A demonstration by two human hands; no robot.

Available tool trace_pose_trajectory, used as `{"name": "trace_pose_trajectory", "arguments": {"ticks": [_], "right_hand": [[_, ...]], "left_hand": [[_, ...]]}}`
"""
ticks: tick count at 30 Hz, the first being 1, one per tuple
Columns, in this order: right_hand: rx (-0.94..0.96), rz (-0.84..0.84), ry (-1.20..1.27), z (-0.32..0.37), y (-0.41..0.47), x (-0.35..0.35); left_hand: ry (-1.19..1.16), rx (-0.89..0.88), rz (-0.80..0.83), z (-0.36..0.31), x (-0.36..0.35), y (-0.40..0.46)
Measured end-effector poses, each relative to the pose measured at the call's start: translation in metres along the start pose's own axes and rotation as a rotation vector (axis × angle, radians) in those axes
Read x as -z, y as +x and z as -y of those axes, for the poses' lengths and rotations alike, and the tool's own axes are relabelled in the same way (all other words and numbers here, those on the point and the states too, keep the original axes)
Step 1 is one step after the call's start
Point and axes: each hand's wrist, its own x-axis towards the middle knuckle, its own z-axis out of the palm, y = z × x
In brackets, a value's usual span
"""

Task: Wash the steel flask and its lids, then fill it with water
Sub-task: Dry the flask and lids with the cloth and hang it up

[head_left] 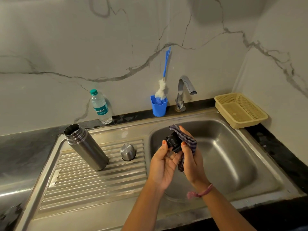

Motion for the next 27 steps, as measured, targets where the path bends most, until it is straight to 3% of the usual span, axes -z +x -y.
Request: {"name": "trace_pose_trajectory", "arguments": {"ticks": [10, 16, 21, 27], "right_hand": [[0.081, -0.002, -0.141, -0.004, 0.000, 0.002], [-0.050, -0.087, 0.004, -0.003, 0.002, 0.004], [0.118, 0.029, -0.246, -0.004, -0.007, 0.004], [0.023, -0.056, -0.096, -0.001, -0.005, 0.006]], "left_hand": [[0.078, -0.048, 0.050, -0.002, -0.010, 0.001], [0.074, -0.040, 0.029, 0.002, -0.002, 0.004], [0.067, -0.066, 0.037, 0.001, -0.003, 0.003], [0.006, -0.055, 0.021, 0.009, -0.003, 0.001]]}}
